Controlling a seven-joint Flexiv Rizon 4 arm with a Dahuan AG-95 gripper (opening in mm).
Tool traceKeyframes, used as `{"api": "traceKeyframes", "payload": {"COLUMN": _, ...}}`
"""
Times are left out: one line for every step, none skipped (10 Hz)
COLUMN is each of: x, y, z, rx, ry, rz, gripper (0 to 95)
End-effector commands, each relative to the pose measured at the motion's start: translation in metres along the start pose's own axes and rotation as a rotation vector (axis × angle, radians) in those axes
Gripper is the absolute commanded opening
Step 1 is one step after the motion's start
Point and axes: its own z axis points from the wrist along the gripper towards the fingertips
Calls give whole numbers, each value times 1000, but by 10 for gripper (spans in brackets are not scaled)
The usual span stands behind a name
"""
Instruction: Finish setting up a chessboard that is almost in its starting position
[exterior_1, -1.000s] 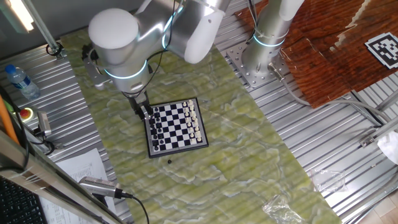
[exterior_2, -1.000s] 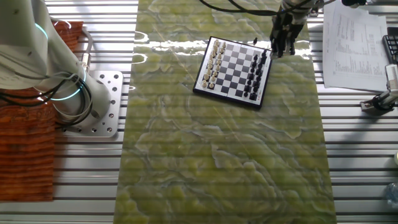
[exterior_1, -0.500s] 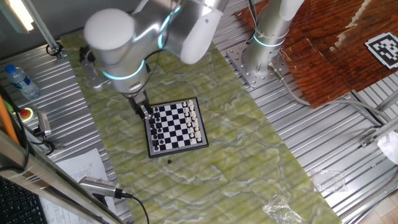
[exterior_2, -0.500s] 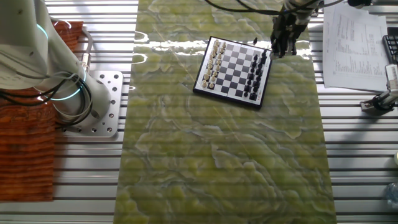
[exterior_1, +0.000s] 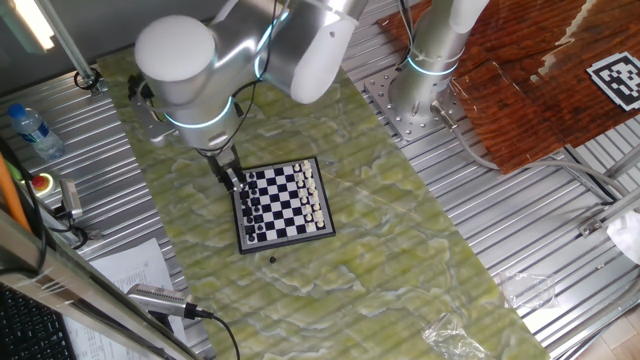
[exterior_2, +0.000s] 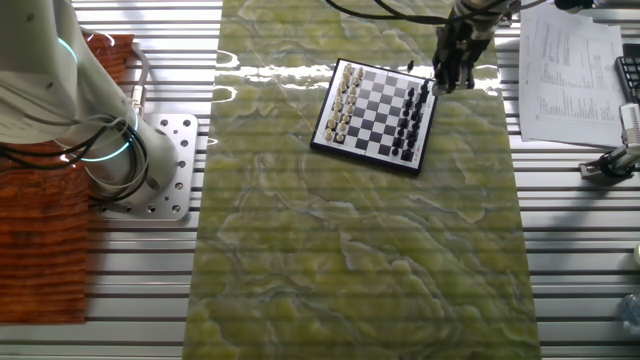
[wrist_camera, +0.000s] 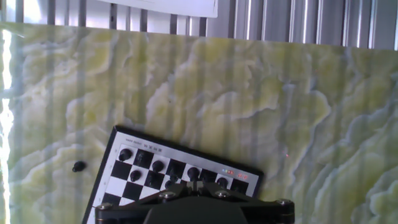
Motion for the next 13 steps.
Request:
{"api": "traceKeyframes", "payload": {"x": -2, "y": 0, "z": 1, "rx": -11, "ry": 11, "rz": -55, "gripper": 0}}
{"api": "traceKeyframes", "payload": {"x": -2, "y": 0, "z": 1, "rx": -16, "ry": -6, "rz": -147, "gripper": 0}}
{"api": "traceKeyframes", "payload": {"x": -2, "y": 0, "z": 1, "rx": -19, "ry": -9, "rz": -177, "gripper": 0}}
{"api": "traceKeyframes", "payload": {"x": -2, "y": 0, "z": 1, "rx": -20, "ry": 0, "rz": -194, "gripper": 0}}
{"api": "traceKeyframes", "payload": {"x": 1, "y": 4, "z": 3, "rx": -20, "ry": 0, "rz": -186, "gripper": 0}}
{"api": "traceKeyframes", "payload": {"x": 5, "y": 15, "z": 7, "rx": -31, "ry": -10, "rz": -173, "gripper": 0}}
{"api": "traceKeyframes", "payload": {"x": 5, "y": 32, "z": 12, "rx": -54, "ry": -23, "rz": -144, "gripper": 0}}
{"api": "traceKeyframes", "payload": {"x": 5, "y": 39, "z": 13, "rx": -57, "ry": -25, "rz": -140, "gripper": 0}}
{"api": "traceKeyframes", "payload": {"x": 7, "y": 66, "z": 21, "rx": -60, "ry": -23, "rz": -102, "gripper": 0}}
{"api": "traceKeyframes", "payload": {"x": 10, "y": 81, "z": 27, "rx": -58, "ry": -24, "rz": -83, "gripper": 0}}
{"api": "traceKeyframes", "payload": {"x": 12, "y": 92, "z": 31, "rx": -55, "ry": -22, "rz": -72, "gripper": 0}}
{"api": "traceKeyframes", "payload": {"x": 12, "y": 92, "z": 31, "rx": -52, "ry": -23, "rz": -75, "gripper": 0}}
{"api": "traceKeyframes", "payload": {"x": 12, "y": 92, "z": 31, "rx": -51, "ry": -28, "rz": -84, "gripper": 0}}
